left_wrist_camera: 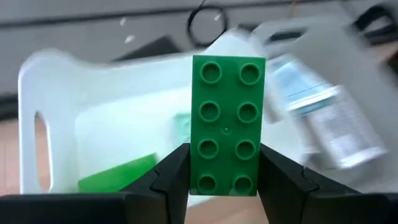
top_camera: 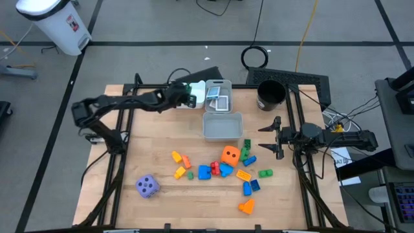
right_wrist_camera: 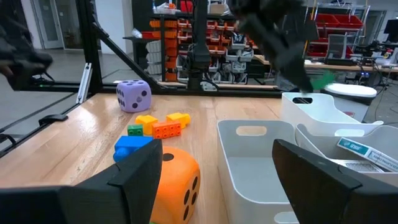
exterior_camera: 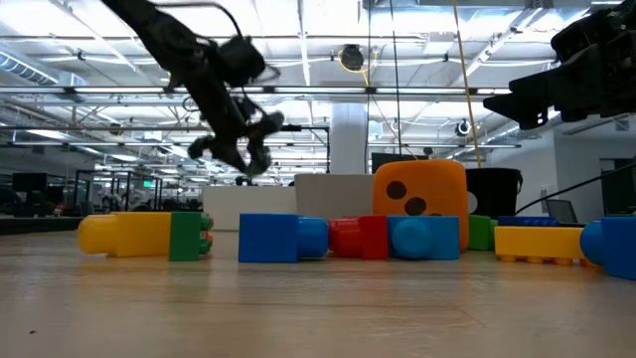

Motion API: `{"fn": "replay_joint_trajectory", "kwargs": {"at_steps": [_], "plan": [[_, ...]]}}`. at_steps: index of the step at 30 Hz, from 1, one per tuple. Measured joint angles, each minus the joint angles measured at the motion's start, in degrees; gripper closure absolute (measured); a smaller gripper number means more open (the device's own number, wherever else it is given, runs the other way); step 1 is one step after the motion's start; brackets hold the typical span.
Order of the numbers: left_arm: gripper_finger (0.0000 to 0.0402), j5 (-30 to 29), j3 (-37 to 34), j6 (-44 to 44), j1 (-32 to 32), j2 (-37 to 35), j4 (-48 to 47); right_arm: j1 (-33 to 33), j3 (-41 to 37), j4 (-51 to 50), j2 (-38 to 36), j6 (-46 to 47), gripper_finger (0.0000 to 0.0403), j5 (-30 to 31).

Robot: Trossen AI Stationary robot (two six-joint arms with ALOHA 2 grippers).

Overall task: Pick & Place Toys
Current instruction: Put the green game piece into the white bin, then put the orange game piece into the white bin

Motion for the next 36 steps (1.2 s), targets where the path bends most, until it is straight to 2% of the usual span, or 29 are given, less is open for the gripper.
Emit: {"fn": "replay_joint_trajectory", "kwargs": {"at_steps": [6, 17, 23, 27, 31, 36], "plan": [[0.0239, 3.2, 0.0, -1.9, 3.0, 4.9, -0.2, 0.0, 0.0, 0.0, 0.0, 0.0, 0.0126, 0.0], [0.0232, 5.0, 0.0, -1.8, 4.5, 5.5, -0.3, 0.0, 0.0, 0.0, 0.0, 0.0, 0.0126, 0.0], [0.0169, 5.0, 0.0, -0.5, 4.5, 5.5, -0.2, 0.0, 0.0, 0.0, 0.0, 0.0, 0.0124, 0.0], [0.0128, 5.6, 0.0, 6.0, 4.5, 4.3, -0.1, 0.0, 0.0, 0.0, 0.0, 0.0, 0.0126, 0.0], [0.0102, 7.5, 0.0, 8.7, 4.7, -0.2, -0.2, 0.0, 0.0, 0.0, 0.0, 0.0, 0.0125, 0.0], [0.0090, 11.5, 0.0, 4.0, 2.7, -8.4, -3.6, 0.0, 0.0, 0.0, 0.0, 0.0, 0.0125, 0.0]]}}
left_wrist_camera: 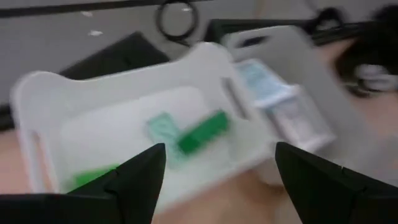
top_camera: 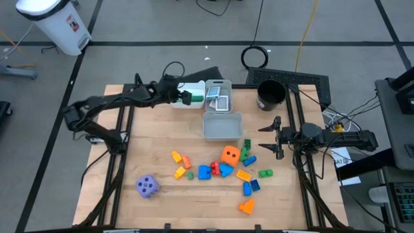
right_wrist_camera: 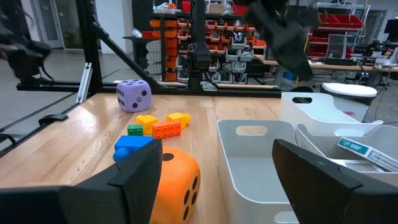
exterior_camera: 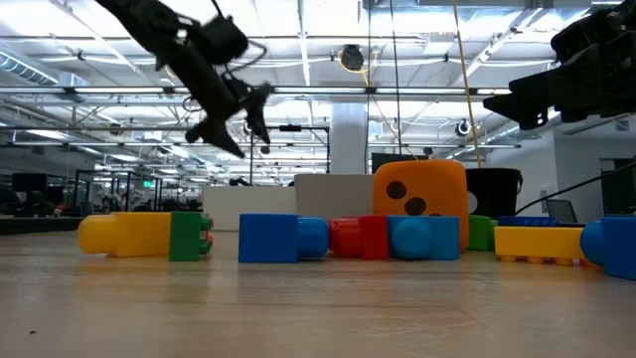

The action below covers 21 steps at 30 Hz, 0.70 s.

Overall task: Pick & Place Toys
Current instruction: Put the orange game piece into the white bin

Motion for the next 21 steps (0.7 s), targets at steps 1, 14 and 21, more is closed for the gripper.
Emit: {"fn": "replay_joint_trajectory", "kwargs": {"at_steps": [1, 14, 21], "plan": [[0.0090, 1.1, 0.0, -0.4, -0.8, -1.4, -1.2, 0.0, 0.0, 0.0, 0.0, 0.0, 0.0125, 0.0], [0.0089, 3.1, 0.0, 0.4, -24.1, -4.3, -12.9, 0.0, 0.0, 0.0, 0.0, 0.0, 0.0126, 0.0], [0.0089, 2.9, 0.0, 2.1, -37.3, -0.9, -12.3, 0.0, 0.0, 0.0, 0.0, 0.0, 0.0124, 0.0]]}}
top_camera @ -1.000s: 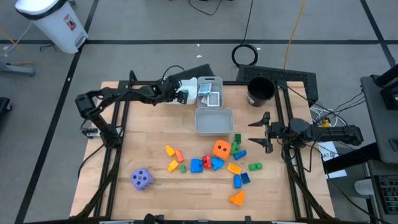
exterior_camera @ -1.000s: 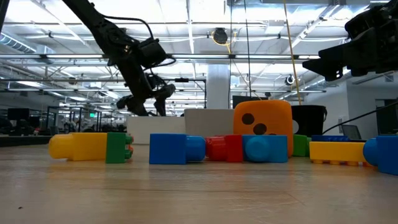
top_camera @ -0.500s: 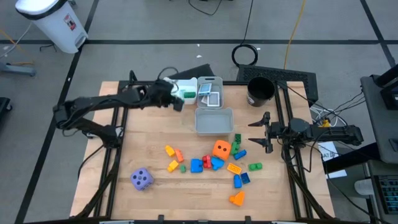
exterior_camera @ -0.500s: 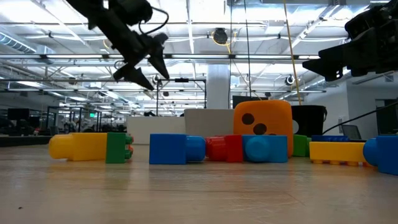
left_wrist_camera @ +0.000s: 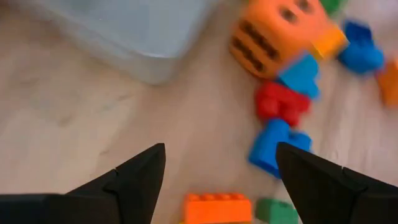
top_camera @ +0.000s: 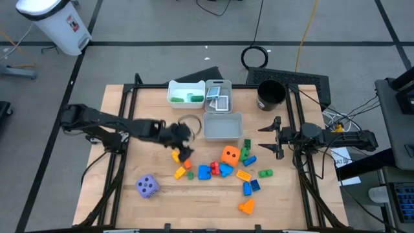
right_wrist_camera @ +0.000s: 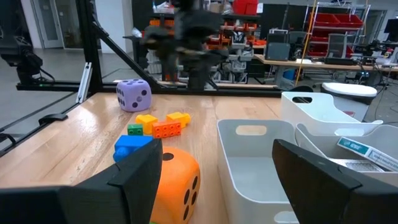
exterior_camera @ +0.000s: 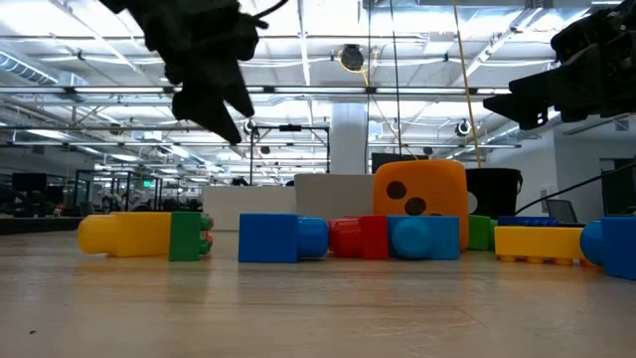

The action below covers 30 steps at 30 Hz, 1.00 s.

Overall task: Pick & Place Toys
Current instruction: Put the orange game piece into the white bin

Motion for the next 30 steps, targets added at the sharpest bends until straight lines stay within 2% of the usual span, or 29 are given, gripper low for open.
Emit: {"fn": "replay_joint_trajectory", "kwargs": {"at_steps": [6, 9, 17, 20, 27, 30], "plan": [[0.0089, -1.6, 0.0, 13.5, -8.1, 5.6, 1.0, 0.0, 0.0, 0.1, 0.3, 0.0, 0.0126, 0.0], [0.0089, -3.6, 0.0, 13.9, -9.8, 8.8, 2.8, 0.0, 0.0, 0.0, 0.6, 0.0, 0.0125, 0.0], [0.0089, -4.6, 0.0, 15.3, -9.7, 15.5, 2.2, 0.0, 0.0, 0.0, 1.3, 0.0, 0.0124, 0.0], [0.0089, -8.5, 0.0, 16.0, -9.0, 16.9, 1.9, 0.0, 0.0, 0.0, 1.6, 0.0, 0.0124, 0.0], [0.0089, -23.0, 0.0, 15.6, -4.9, 17.3, 2.0, 0.0, 0.0, 0.0, 1.8, 0.0, 0.0124, 0.0], [0.0089, -23.3, 0.0, 13.0, -3.1, 17.0, 1.9, 0.0, 0.0, 0.0, 1.8, 0.0, 0.0124, 0.0]]}}
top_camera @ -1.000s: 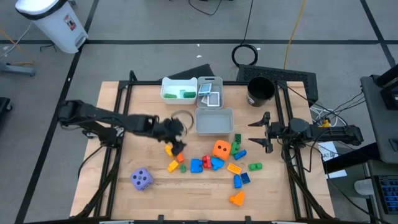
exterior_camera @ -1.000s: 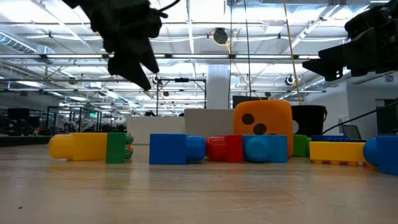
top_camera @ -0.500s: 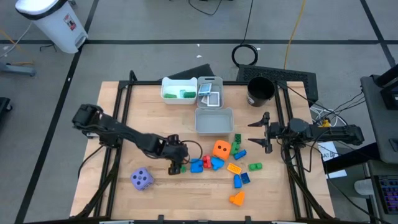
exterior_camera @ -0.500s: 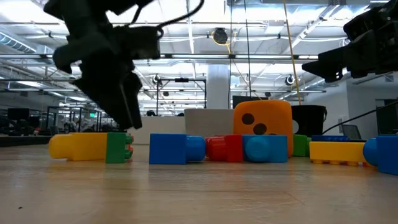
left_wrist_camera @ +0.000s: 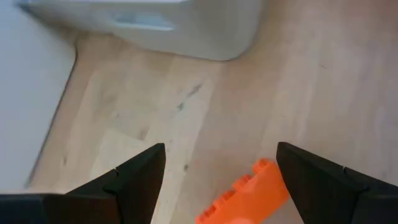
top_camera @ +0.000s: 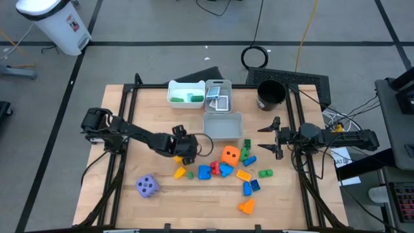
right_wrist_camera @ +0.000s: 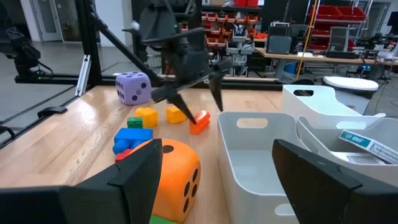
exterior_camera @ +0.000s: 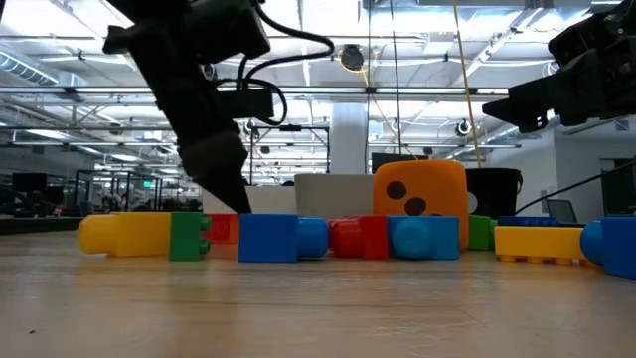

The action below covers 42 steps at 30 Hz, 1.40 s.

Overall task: Pick & Place Toys
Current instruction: Put the orange game piece into the white bin

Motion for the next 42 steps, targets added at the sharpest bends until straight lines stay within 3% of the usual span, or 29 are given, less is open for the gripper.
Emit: {"fn": "replay_joint_trajectory", "kwargs": {"at_steps": [6, 9, 14, 19, 24, 33, 38, 42], "plan": [[0.0089, 14.3, 0.0, 1.2, 2.2, -1.4, -6.1, 0.0, 0.0, 0.0, 0.0, 0.0, 0.0124, 0.0], [0.0089, 17.8, 0.0, 2.1, 2.3, -1.4, -9.1, 0.0, 0.0, 0.0, 0.0, 0.0, 0.0124, 0.0], [0.0089, 14.1, 0.0, 8.1, 2.3, -1.0, -9.9, 0.0, 0.0, 0.0, 0.0, 0.0, 0.0124, 0.0], [0.0111, 14.0, 0.0, 6.9, 3.3, -1.0, -9.4, 0.0, 0.0, 0.0, 0.0, 0.0, 0.0124, 0.0], [0.0184, 16.8, 0.0, 5.9, 4.1, -1.0, -9.1, 0.0, 0.0, 0.0, 0.0, 0.0, 0.0124, 0.0], [0.0314, 15.7, 0.0, 5.4, 5.3, -1.0, -6.3, 0.0, 0.0, 0.0, 0.0, 0.0, 0.0124, 0.0], [0.0314, 15.2, 0.0, 2.8, 7.3, -3.6, -6.4, 0.0, 0.0, 0.0, 0.0, 0.0, 0.0124, 0.0], [0.0299, 10.6, 0.0, 0.3, 9.2, -7.5, -6.2, 0.0, 0.0, 0.0, 0.0, 0.0, 0.0124, 0.0]]}}
